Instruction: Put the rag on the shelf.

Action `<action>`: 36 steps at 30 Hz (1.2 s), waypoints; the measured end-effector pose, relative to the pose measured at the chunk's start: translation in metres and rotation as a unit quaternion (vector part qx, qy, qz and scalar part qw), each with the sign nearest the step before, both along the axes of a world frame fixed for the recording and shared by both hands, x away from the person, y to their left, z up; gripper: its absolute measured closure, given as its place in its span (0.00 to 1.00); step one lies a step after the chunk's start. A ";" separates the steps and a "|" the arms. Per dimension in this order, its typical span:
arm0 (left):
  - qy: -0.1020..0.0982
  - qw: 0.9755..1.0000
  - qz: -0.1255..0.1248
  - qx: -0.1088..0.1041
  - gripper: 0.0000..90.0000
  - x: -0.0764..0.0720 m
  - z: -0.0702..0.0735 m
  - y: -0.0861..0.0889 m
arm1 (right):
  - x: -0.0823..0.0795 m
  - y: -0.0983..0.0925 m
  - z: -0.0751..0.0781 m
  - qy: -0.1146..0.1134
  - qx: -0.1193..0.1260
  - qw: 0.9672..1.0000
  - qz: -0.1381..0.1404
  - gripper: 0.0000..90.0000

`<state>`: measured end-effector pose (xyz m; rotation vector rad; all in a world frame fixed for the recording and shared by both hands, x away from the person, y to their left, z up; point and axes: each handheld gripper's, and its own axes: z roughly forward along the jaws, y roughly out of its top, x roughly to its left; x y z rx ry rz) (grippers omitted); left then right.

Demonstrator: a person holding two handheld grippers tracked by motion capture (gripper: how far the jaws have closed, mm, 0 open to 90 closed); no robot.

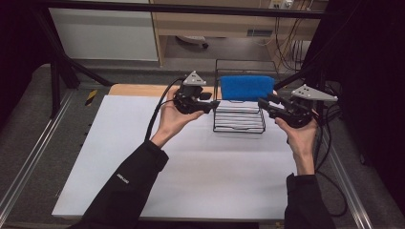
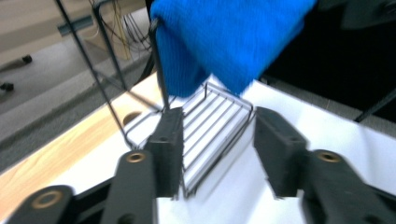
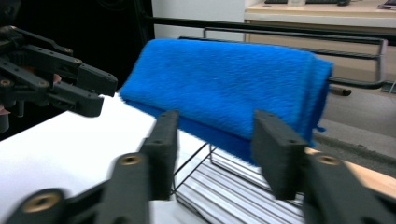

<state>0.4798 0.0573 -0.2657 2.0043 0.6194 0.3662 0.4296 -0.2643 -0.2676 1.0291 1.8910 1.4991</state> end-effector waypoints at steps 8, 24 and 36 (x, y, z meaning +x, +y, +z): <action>0.012 1.000 0.017 0.018 0.37 -0.020 -0.023 0.038 | -0.016 0.020 -0.004 0.009 -0.015 1.000 0.021 0.27; 0.026 0.995 0.089 0.032 0.08 -0.067 -0.080 0.118 | -0.034 0.047 -0.056 0.070 -0.022 0.996 0.050 0.03; 0.046 0.993 0.106 0.021 0.08 -0.098 -0.125 0.163 | -0.047 0.049 -0.106 0.107 -0.031 0.991 0.076 0.01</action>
